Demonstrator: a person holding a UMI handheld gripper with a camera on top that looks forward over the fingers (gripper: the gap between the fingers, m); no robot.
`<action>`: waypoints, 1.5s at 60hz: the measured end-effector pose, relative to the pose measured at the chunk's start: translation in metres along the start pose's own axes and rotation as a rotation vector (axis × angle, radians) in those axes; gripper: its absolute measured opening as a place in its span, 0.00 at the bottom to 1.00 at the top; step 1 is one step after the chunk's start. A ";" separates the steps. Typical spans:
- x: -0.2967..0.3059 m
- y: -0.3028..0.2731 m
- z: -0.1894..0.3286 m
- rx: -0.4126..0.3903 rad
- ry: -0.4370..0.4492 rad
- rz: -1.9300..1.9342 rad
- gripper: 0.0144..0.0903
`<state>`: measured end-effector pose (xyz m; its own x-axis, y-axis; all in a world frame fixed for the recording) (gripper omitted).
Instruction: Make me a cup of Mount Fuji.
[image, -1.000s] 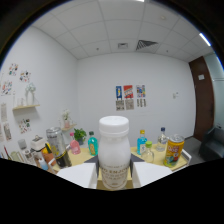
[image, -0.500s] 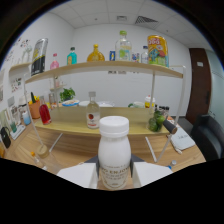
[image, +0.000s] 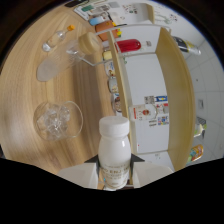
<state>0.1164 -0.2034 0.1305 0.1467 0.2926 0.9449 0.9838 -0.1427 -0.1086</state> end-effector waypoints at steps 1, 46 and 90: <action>0.001 -0.001 0.001 0.001 0.006 -0.034 0.44; 0.023 -0.005 -0.002 0.036 0.038 -0.033 0.44; -0.057 0.035 0.028 0.099 -0.271 1.384 0.45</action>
<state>0.1450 -0.1987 0.0644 0.9892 0.1441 -0.0281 0.0319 -0.3974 -0.9171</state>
